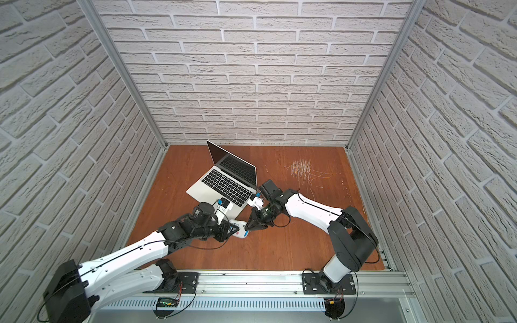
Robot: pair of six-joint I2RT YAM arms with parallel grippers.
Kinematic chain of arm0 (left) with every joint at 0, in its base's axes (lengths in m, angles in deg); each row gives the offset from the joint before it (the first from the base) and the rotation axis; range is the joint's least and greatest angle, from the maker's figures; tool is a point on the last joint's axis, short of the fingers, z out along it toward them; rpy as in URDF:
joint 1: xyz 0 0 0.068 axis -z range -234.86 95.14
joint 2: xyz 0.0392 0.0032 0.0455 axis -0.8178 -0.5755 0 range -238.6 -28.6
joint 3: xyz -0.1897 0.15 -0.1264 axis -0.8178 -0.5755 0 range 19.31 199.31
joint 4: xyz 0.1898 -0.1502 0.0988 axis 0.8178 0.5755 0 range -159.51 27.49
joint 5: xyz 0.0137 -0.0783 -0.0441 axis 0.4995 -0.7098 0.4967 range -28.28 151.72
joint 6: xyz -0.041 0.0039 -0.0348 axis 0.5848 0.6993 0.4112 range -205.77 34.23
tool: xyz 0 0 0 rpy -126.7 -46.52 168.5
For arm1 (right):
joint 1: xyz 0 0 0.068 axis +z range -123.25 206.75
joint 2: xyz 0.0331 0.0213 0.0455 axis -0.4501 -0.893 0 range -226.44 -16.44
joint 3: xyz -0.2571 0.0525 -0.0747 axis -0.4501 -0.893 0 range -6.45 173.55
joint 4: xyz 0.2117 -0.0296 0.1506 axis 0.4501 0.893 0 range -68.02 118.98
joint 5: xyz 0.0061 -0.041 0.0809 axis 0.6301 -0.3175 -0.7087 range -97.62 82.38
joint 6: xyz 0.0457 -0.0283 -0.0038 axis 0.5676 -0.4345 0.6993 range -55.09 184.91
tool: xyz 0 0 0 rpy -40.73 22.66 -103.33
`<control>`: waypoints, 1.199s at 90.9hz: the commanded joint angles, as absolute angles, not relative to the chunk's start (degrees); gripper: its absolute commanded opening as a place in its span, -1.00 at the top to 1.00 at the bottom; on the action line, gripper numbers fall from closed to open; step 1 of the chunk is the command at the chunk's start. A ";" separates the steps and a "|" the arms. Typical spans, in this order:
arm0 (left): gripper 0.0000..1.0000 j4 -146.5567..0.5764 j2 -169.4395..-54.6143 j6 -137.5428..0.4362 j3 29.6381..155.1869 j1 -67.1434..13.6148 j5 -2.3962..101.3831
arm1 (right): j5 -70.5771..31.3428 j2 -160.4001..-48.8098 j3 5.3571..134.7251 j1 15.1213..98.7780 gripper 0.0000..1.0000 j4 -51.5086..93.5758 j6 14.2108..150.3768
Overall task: Remove the wireless mouse receiver from the laptop
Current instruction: Insert the USB plug into the mouse.
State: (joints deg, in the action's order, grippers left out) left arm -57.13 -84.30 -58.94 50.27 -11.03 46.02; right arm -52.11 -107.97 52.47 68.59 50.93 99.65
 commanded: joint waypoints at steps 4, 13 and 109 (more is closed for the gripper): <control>0.92 -60.89 -84.50 -60.25 50.57 -10.74 43.91 | -52.44 -108.67 52.44 68.14 0.93 49.50 100.66; 0.93 -61.17 -85.14 -60.37 50.68 -10.74 43.28 | -52.52 -109.11 53.00 68.06 0.93 49.78 100.85; 0.95 -63.61 -88.16 -59.24 50.43 -10.30 40.63 | -51.99 -110.97 53.74 67.61 0.26 48.79 103.10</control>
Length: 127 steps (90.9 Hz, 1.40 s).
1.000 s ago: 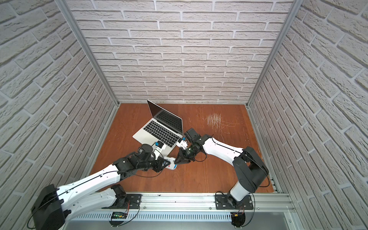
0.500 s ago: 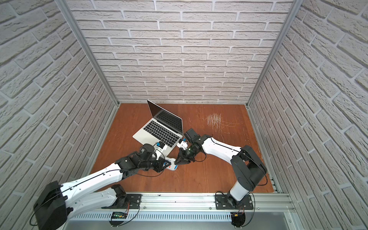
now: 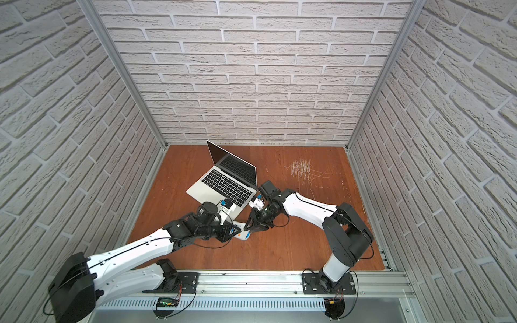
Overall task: Remove the wireless mouse receiver from the laptop
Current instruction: Insert the USB plug into the mouse.
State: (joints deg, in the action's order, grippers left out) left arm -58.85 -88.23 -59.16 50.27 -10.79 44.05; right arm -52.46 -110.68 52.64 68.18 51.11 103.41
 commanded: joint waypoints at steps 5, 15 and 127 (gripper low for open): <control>0.95 -63.80 -88.27 -59.06 50.29 -10.28 40.62 | -51.95 -110.80 53.76 67.51 0.23 48.79 103.10; 0.95 -64.06 -88.54 -58.76 50.09 -10.23 40.61 | -51.91 -110.49 53.61 67.29 0.19 48.84 103.15; 1.00 -94.74 -117.77 -40.48 40.76 -17.83 26.32 | -34.48 -92.42 42.21 61.00 -0.02 53.70 84.99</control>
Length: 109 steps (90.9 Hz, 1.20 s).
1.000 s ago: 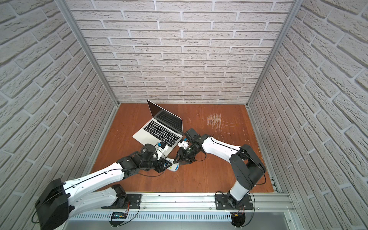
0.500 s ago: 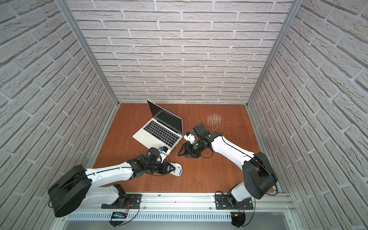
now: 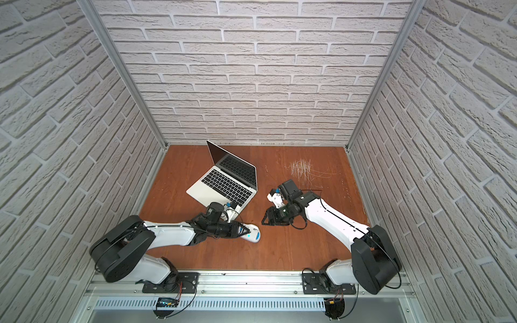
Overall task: Remove the wireless mouse receiver from the laptop
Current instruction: Insert the USB plug into the mouse.
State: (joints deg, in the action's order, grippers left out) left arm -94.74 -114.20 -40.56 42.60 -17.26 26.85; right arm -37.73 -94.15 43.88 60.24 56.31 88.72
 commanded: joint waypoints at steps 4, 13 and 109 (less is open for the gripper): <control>1.00 -95.84 -118.89 -40.43 40.69 -17.95 25.56 | -33.96 -92.23 42.08 61.47 -0.01 53.44 83.53; 1.00 -97.63 -121.37 -40.38 40.82 -18.41 23.58 | -31.43 -92.07 42.85 63.66 0.02 53.66 79.06; 1.00 -105.37 -135.57 -38.58 43.49 -20.71 15.30 | -20.08 -97.54 40.03 75.91 0.39 50.61 44.21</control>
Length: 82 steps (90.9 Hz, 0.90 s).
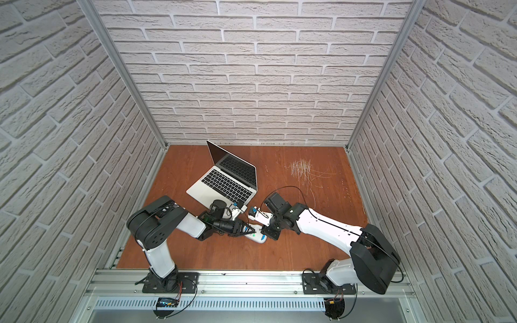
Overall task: Remove the wireless mouse receiver from the laptop
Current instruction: Insert the USB plug into the mouse.
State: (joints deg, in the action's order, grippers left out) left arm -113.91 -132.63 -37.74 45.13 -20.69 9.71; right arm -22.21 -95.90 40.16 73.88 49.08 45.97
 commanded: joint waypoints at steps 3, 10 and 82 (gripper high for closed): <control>1.00 -105.37 -135.64 -38.58 43.48 -20.75 15.24 | -19.10 -98.08 40.22 76.52 0.38 51.01 44.06; 1.00 -105.43 -135.67 -38.65 43.48 -20.70 15.15 | -17.71 -98.95 40.44 77.04 0.39 51.67 44.34; 1.00 -105.37 -136.30 -38.84 43.75 -20.70 14.61 | -12.29 -98.63 39.44 77.20 0.44 43.96 46.48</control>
State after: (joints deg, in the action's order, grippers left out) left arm -114.48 -133.24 -37.76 45.24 -20.73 9.15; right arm -12.57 -99.09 39.79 76.90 45.71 46.45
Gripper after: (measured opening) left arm 0.303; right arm 0.281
